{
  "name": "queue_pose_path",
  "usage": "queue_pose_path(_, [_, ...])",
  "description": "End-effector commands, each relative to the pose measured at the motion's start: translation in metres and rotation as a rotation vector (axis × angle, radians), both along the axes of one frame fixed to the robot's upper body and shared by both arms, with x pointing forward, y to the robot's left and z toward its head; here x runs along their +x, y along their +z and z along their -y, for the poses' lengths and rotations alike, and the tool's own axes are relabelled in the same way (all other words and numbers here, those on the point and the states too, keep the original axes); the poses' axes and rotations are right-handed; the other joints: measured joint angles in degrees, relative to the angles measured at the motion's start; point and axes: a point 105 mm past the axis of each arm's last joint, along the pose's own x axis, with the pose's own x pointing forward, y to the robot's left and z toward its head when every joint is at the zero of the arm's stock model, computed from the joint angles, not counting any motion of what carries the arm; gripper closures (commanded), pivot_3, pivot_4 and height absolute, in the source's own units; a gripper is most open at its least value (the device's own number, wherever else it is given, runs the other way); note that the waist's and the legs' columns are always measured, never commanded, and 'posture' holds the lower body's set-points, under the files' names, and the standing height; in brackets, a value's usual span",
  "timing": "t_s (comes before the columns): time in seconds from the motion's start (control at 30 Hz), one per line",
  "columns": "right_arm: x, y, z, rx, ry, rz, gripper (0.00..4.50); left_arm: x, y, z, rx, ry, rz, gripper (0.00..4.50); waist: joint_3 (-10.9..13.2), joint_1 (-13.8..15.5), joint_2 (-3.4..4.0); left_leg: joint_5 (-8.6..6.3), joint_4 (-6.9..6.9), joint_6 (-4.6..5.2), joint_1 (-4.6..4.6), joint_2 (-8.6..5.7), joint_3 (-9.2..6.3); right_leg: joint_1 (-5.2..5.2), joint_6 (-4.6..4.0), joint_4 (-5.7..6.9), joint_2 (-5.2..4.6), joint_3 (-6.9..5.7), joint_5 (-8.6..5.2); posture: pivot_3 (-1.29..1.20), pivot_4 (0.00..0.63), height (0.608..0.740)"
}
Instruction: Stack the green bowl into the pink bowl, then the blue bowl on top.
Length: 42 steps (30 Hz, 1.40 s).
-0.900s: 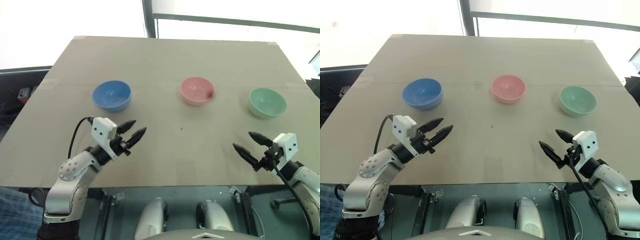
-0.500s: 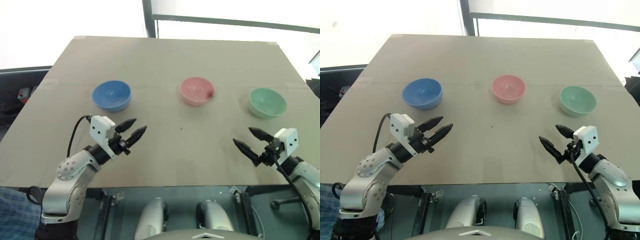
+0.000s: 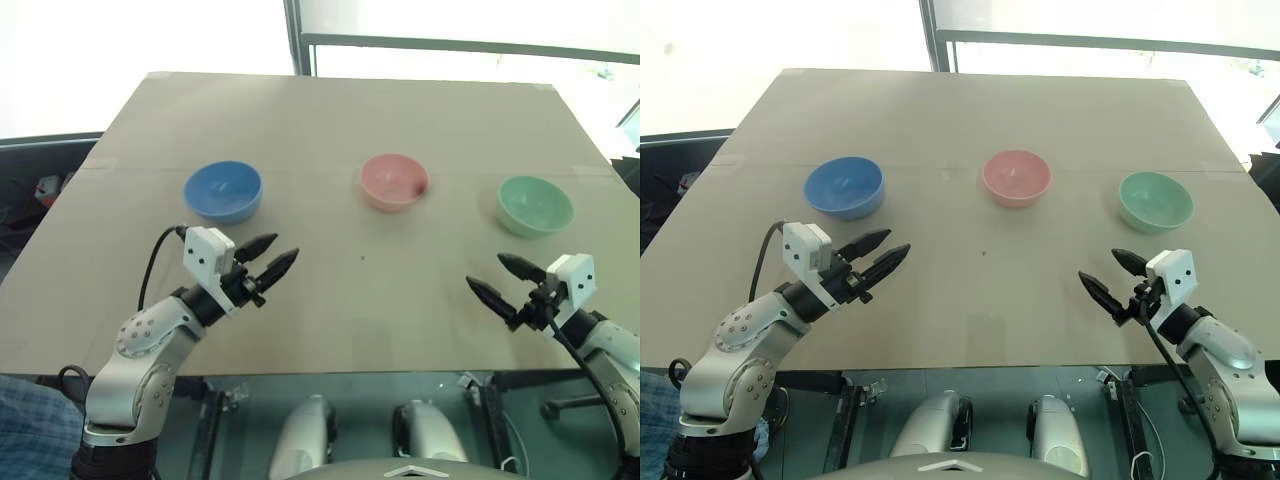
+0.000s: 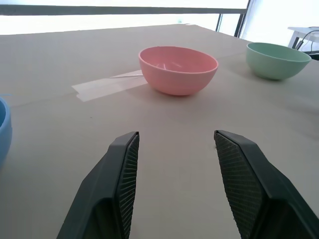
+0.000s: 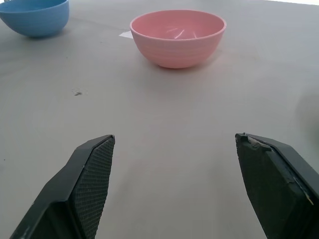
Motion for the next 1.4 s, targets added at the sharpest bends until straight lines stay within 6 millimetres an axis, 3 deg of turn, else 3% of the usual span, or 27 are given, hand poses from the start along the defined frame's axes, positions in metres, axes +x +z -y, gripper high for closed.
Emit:
queue_pose_path(0.03, [0.006,0.006,0.002,-0.067,-0.004,0.012,0.42,-0.007,0.015,0.007,-0.027,-0.056,0.041,1.97,0.00,-0.03,0.00,0.00,0.00,0.00,0.00,0.00,0.00,0.00,0.00,0.00,0.00,0.00,0.00,0.00,0.150,0.740])
queue_pose_path(0.2, [0.028,0.011,-0.012,-0.276,0.057,-0.017,0.42,-0.007,0.026,0.006,-0.137,-0.062,0.038,1.97,0.00,-0.16,0.00,0.00,0.06,0.00,0.03,0.01,0.04,-0.01,-0.01,0.07,0.00,0.05,0.00,0.00,0.150,0.740])
queue_pose_path(0.47, [0.078,0.039,-0.063,-0.399,0.150,0.051,0.42,-0.018,0.060,0.009,-0.291,-0.153,0.083,1.97,0.01,-0.09,-0.04,0.03,0.08,-0.04,0.01,0.00,-0.01,-0.02,-0.01,0.08,0.03,0.02,0.00,0.00,0.150,0.740])
queue_pose_path(0.6, [0.104,0.053,-0.091,-0.450,0.205,0.105,0.42,-0.023,0.062,0.001,-0.270,-0.139,0.076,1.97,0.02,-0.26,-0.03,0.03,0.08,-0.04,-0.04,-0.01,0.02,-0.05,0.00,0.02,0.05,0.03,0.00,0.00,0.150,0.740])
queue_pose_path(0.8, [0.137,0.065,-0.113,-0.530,0.250,0.160,0.42,-0.029,0.064,-0.017,-0.234,-0.063,0.086,1.97,0.05,-0.25,0.00,0.03,0.07,-0.04,-0.13,-0.02,0.01,-0.08,0.00,-0.03,0.07,-0.03,0.00,0.00,0.150,0.740])
queue_pose_path(1.07, [0.155,0.044,-0.145,-0.605,0.383,0.110,0.42,-0.046,0.049,-0.025,-0.176,-0.011,0.045,1.97,0.07,-1.22,0.04,0.05,0.01,-0.07,-0.14,0.00,0.00,-0.09,0.00,0.02,0.10,-0.07,0.00,0.00,0.150,0.740])
queue_pose_path(1.2, [0.165,0.031,-0.149,-0.675,0.393,0.083,0.42,-0.051,0.046,-0.028,-0.174,0.016,0.041,1.97,0.11,-1.75,0.09,0.06,0.01,-0.10,-0.12,0.00,0.00,-0.09,0.01,0.10,0.10,-0.07,0.00,0.00,0.150,0.740])
queue_pose_path(1.3, [0.170,0.033,-0.155,-0.700,0.408,0.096,0.42,-0.053,0.044,-0.029,-0.159,0.027,0.043,1.97,0.11,-1.85,0.10,0.08,-0.01,-0.13,-0.11,0.00,0.00,-0.11,0.00,0.06,0.10,-0.06,0.00,0.00,0.150,0.740])
queue_pose_path(1.4, [0.173,0.040,-0.161,-0.677,0.415,0.120,1.27,-0.055,0.043,-0.029,-0.161,0.034,0.047,1.89,0.11,-1.96,0.10,0.13,-0.08,-0.22,-0.11,0.03,-0.01,-0.16,-0.01,0.10,0.13,-0.06,0.00,0.00,0.150,0.740])
